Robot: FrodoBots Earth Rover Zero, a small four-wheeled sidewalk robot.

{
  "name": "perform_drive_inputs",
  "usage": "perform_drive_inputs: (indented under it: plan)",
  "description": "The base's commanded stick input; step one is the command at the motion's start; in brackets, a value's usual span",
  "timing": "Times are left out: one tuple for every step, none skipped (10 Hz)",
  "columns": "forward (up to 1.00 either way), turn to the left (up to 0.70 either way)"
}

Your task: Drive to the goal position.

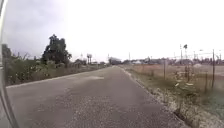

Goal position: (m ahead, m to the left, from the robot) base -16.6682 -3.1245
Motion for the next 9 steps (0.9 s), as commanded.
perform_drive_inputs:
  plan:
    - [0.08,0.00]
    - [0.08,0.00]
    - [0.08,0.00]
    - [0.08,0.00]
    - [0.08,0.00]
    - [0.08,0.00]
    - [0.07,0.00]
    - [0.08,0.00]
    - [0.08,0.00]
